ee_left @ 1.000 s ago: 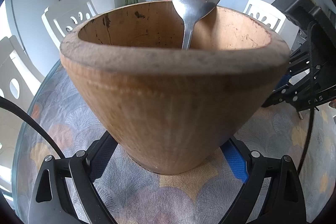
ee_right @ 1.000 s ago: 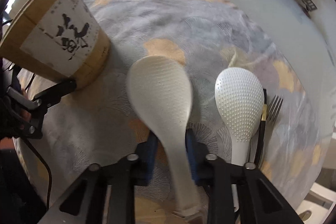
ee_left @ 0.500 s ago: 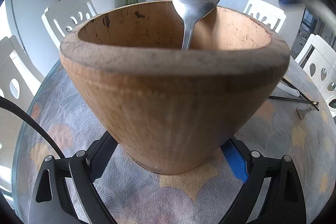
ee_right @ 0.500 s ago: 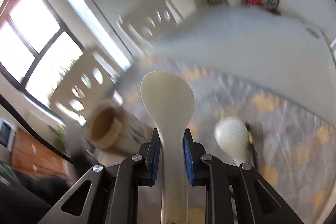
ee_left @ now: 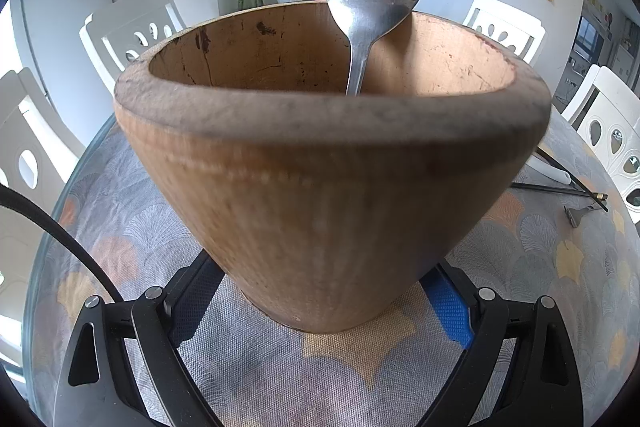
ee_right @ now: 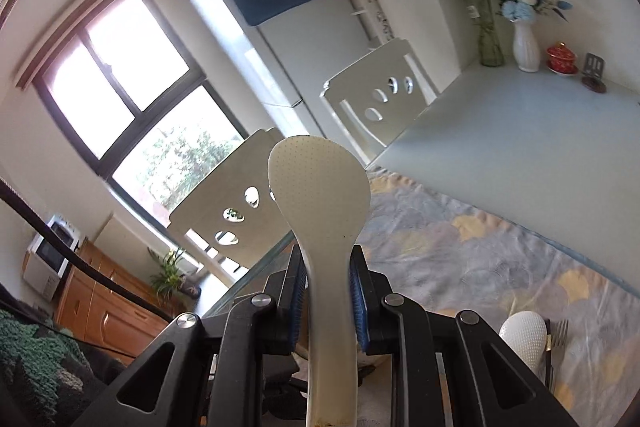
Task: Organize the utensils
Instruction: 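Lower the white rice paddle into the wooden holder and open the right tool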
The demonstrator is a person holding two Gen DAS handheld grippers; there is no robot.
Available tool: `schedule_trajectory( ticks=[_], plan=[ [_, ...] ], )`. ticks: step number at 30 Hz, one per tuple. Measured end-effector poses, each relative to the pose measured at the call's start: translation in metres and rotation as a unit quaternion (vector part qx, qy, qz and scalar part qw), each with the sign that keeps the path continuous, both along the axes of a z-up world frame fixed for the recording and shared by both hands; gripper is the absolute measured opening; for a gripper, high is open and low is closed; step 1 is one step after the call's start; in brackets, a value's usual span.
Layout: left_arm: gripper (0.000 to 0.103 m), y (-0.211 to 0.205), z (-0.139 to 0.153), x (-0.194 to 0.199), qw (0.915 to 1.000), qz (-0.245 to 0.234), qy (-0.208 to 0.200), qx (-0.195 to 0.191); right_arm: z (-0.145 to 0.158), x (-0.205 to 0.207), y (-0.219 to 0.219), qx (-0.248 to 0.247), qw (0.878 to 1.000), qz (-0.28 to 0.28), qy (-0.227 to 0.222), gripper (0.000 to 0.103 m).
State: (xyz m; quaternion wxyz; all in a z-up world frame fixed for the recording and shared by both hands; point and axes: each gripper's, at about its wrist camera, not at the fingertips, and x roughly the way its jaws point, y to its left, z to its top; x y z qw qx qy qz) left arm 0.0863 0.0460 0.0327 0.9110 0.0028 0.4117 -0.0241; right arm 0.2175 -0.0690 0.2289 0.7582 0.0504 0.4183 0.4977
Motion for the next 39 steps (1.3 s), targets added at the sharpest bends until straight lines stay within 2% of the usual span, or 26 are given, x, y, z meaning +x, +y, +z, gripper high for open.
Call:
schedule_trajectory(
  ticks=[9, 15, 22, 26, 30, 32, 37, 39],
  plan=[
    [0.094, 0.000, 0.000, -0.001, 1.0000, 0.000, 0.000, 0.000, -0.015, 0.006, 0.022, 0.001, 1.000, 0.014, 0.010, 0.020],
    [0.094, 0.000, 0.000, -0.001, 1.0000, 0.000, 0.000, 0.000, -0.052, 0.004, 0.064, -0.027, 0.999, 0.034, 0.022, 0.020],
    [0.094, 0.000, 0.000, 0.000, 1.0000, 0.000, 0.000, 0.000, -0.073, 0.003, 0.090, -0.048, 0.997, 0.060, 0.025, 0.020],
    [0.094, 0.000, 0.000, -0.001, 1.0000, 0.000, 0.000, 0.000, -0.071, 0.001, 0.081, -0.057, 0.996, 0.070, 0.028, 0.020],
    [0.094, 0.000, 0.000, 0.000, 1.0000, 0.000, 0.000, 0.000, -0.054, -0.006, 0.059, -0.080, 0.991, 0.098, 0.034, 0.020],
    [0.094, -0.001, -0.001, -0.001, 1.0000, 0.000, 0.000, -0.001, -0.047, -0.008, 0.049, -0.093, 0.987, 0.119, 0.058, 0.020],
    [0.094, 0.000, -0.001, 0.000, 1.0000, 0.000, 0.000, 0.000, -0.053, -0.007, 0.038, -0.113, 0.966, 0.150, 0.177, 0.020],
    [0.094, 0.000, -0.001, 0.000, 1.0000, 0.000, 0.000, 0.000, -0.057, -0.006, 0.038, -0.128, 0.961, 0.149, 0.193, 0.020]
  ],
)
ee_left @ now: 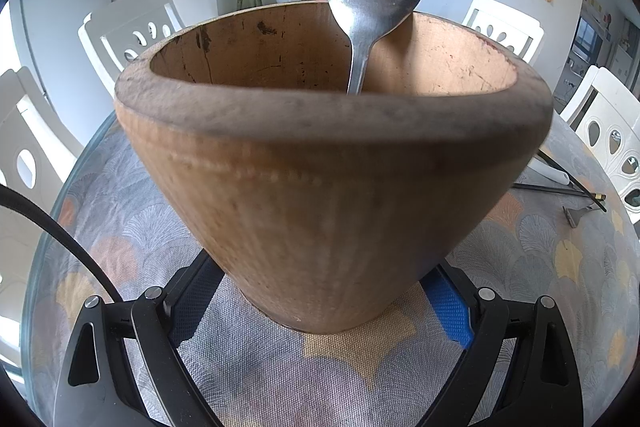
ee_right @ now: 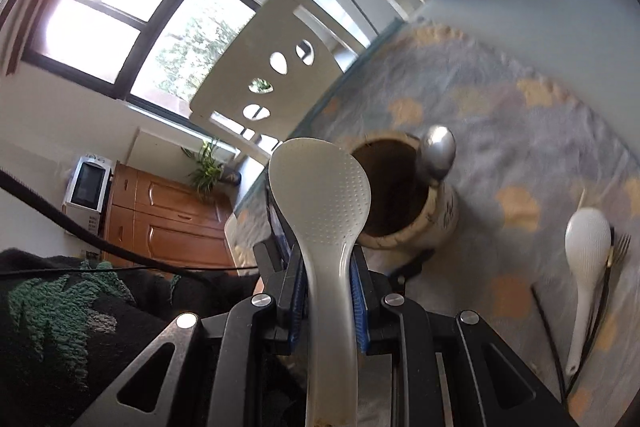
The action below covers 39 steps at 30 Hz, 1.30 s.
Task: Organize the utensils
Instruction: 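Lower the white rice paddle into the wooden holder and open the right tool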
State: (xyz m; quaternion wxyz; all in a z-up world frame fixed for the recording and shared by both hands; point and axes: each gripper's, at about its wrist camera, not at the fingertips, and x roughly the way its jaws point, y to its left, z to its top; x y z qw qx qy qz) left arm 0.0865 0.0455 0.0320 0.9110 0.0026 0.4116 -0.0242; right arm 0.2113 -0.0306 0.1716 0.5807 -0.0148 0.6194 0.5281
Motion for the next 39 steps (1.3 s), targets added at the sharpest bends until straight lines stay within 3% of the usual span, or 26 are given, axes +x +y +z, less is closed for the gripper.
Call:
schedule_trajectory(
  ticks=[5, 9, 16, 26, 34, 39],
  plan=[
    [0.094, -0.001, -0.001, 0.000, 1.0000, 0.000, 0.000, 0.000, 0.007, 0.005, -0.002, 0.011, 1.000, -0.014, -0.013, 0.020],
    [0.094, 0.000, -0.001, 0.000, 1.0000, 0.000, 0.000, -0.001, 0.001, 0.001, 0.014, -0.035, 0.998, 0.007, -0.047, 0.020],
    [0.094, -0.001, -0.002, 0.000, 1.0000, 0.000, 0.000, -0.001, 0.009, 0.002, 0.017, -0.062, 0.995, 0.015, -0.078, 0.020],
    [0.094, -0.003, -0.003, 0.003, 1.0000, 0.000, 0.000, -0.002, 0.012, 0.010, 0.019, -0.107, 0.991, 0.000, -0.084, 0.020],
    [0.094, -0.003, -0.002, 0.002, 1.0000, 0.000, 0.000, -0.002, 0.057, 0.016, -0.001, -0.044, 0.990, -0.051, -0.123, 0.021],
    [0.094, -0.001, -0.002, 0.003, 1.0000, 0.000, 0.000, -0.002, 0.088, 0.018, -0.032, -0.008, 0.980, -0.116, -0.163, 0.021]
  ],
)
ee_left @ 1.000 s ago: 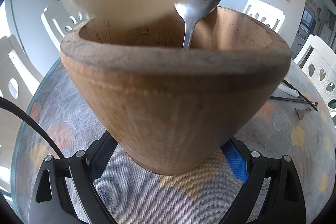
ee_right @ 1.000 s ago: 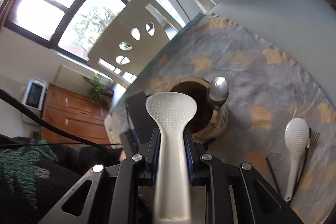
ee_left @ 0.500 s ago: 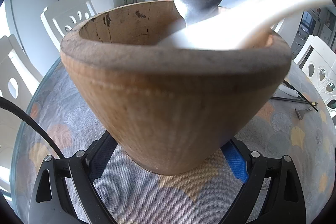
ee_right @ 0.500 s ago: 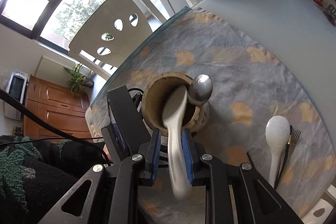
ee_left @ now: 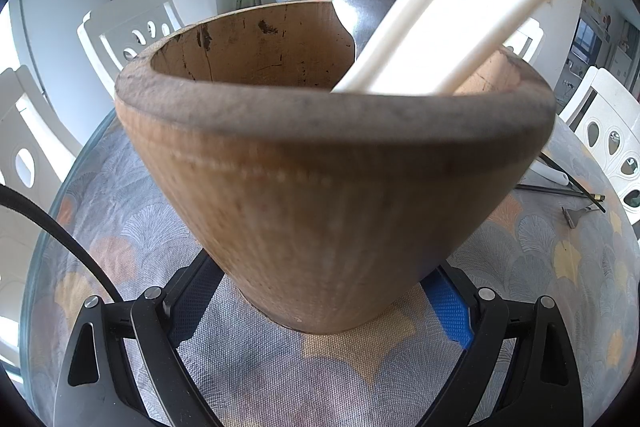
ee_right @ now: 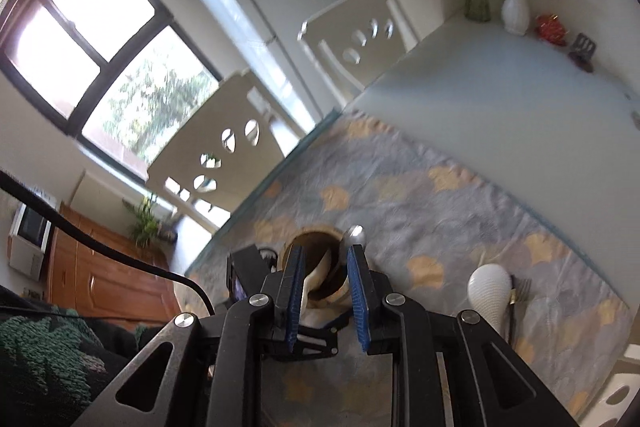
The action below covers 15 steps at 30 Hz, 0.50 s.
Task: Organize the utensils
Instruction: 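Lower the white rice paddle into the wooden holder and open the right tool, then move the right tool to the dotted white rice paddle and grasp it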
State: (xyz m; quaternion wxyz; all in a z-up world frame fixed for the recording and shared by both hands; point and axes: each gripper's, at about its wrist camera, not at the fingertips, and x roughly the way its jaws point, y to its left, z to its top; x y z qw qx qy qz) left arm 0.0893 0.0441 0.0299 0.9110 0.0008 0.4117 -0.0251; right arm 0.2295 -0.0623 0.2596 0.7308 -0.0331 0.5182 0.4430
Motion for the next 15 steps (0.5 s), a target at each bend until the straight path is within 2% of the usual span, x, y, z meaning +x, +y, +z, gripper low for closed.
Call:
schedule_trajectory(
  ticks=[4, 6, 7, 8, 9, 11, 15],
  plan=[
    [0.094, -0.002, 0.000, -0.001, 1.0000, 0.001, -0.001, 0.002, 0.040, -0.003, -0.032, 0.047, 0.995, -0.059, -0.061, 0.023],
    [0.094, -0.001, 0.000, -0.001, 1.0000, 0.001, -0.001, 0.002, 0.057, -0.009, -0.050, 0.066, 0.989, -0.088, -0.097, 0.036],
    [0.094, -0.001, 0.000, -0.001, 1.0000, 0.000, -0.001, 0.002, 0.062, -0.012, -0.059, 0.075, 0.986, -0.102, -0.113, 0.057],
    [0.094, -0.002, 0.000, -0.001, 1.0000, 0.000, -0.001, 0.002, 0.068, -0.017, -0.072, 0.090, 0.979, -0.122, -0.135, 0.073],
    [0.094, -0.003, 0.000, -0.001, 1.0000, 0.000, -0.001, 0.003, 0.071, -0.020, -0.081, 0.101, 0.975, -0.135, -0.147, 0.078],
    [0.094, -0.002, 0.001, -0.001, 1.0000, 0.000, -0.001, 0.002, 0.073, -0.024, -0.103, 0.112, 0.966, -0.170, -0.162, 0.080],
    [0.094, -0.002, 0.000, -0.002, 1.0000, 0.001, -0.003, 0.005, 0.053, -0.017, -0.129, 0.085, 0.962, -0.220, -0.134, 0.080]
  ],
)
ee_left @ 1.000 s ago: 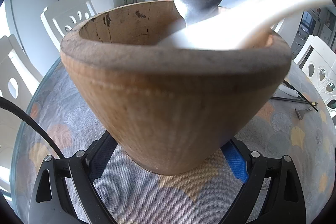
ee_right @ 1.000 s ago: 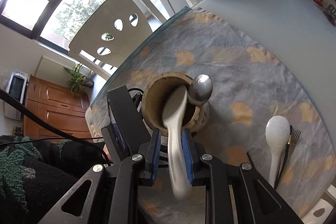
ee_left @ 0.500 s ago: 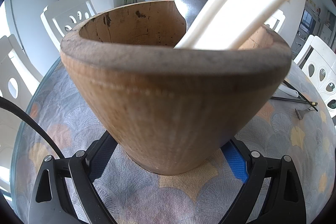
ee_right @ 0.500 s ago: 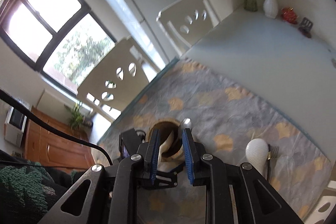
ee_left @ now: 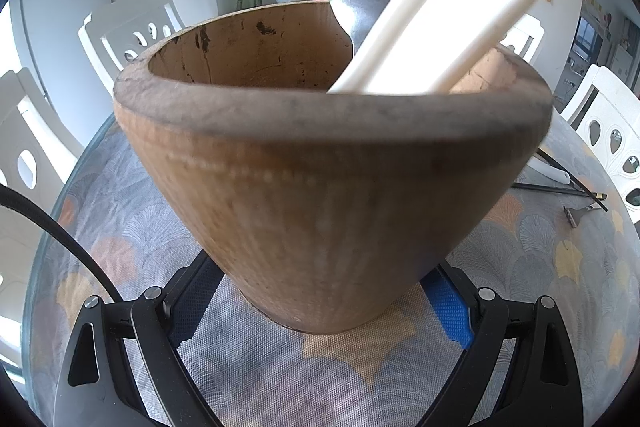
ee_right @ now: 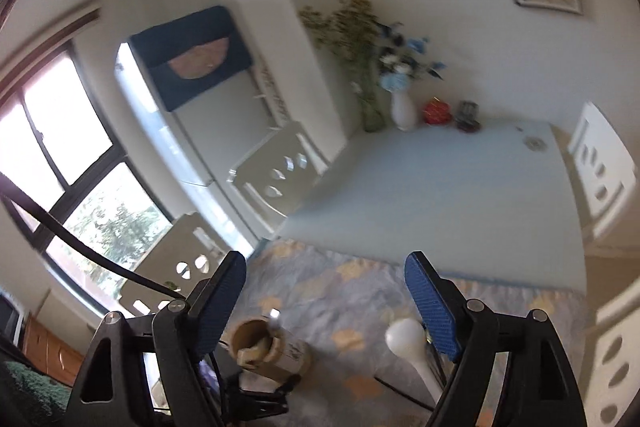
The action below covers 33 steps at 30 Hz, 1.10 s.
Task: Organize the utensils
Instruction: 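Move the right tool to the dotted white rice paddle and grasp it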
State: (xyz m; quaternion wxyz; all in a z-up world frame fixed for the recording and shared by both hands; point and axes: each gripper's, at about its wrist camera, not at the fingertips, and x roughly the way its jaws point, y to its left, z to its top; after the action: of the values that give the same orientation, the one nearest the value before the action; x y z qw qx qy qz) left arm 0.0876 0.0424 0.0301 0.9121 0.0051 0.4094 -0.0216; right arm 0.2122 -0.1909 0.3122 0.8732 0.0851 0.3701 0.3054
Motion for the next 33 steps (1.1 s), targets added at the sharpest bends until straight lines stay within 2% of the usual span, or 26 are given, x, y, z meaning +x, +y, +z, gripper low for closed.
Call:
schedule_trajectory(
  ticks=[3, 10, 16, 19, 22, 26, 29, 33],
  plan=[
    [0.094, -0.002, -0.001, -0.001, 1.0000, 0.001, -0.001, 0.004, -0.035, 0.008, -0.006, -0.036, 0.998, -0.027, 0.041, 0.080],
    [0.094, -0.003, -0.001, -0.002, 1.0000, 0.001, -0.001, 0.004, -0.121, 0.022, -0.003, -0.081, 0.985, -0.045, 0.142, 0.080],
    [0.094, -0.003, -0.001, -0.002, 1.0000, 0.001, -0.001, 0.004, -0.166, 0.021, -0.007, -0.064, 0.977, -0.053, 0.195, 0.080],
    [0.094, -0.004, -0.001, -0.002, 1.0000, 0.001, -0.001, 0.003, -0.178, 0.023, -0.003, -0.071, 0.975, -0.051, 0.203, 0.080],
    [0.094, -0.004, 0.000, -0.002, 1.0000, 0.001, -0.001, 0.003, -0.186, 0.025, 0.004, -0.101, 0.973, -0.047, 0.204, 0.078],
    [0.094, -0.004, 0.000, -0.002, 1.0000, 0.001, -0.001, 0.003, -0.209, 0.033, 0.016, -0.146, 0.965, -0.029, 0.215, 0.061],
    [0.094, -0.005, -0.001, -0.002, 1.0000, 0.001, 0.000, 0.002, -0.230, 0.039, 0.027, -0.160, 0.959, -0.004, 0.233, 0.061],
    [0.094, -0.006, -0.002, -0.004, 1.0000, 0.001, 0.002, 0.003, -0.252, 0.046, 0.042, -0.209, 0.950, 0.017, 0.230, 0.061]
  ],
)
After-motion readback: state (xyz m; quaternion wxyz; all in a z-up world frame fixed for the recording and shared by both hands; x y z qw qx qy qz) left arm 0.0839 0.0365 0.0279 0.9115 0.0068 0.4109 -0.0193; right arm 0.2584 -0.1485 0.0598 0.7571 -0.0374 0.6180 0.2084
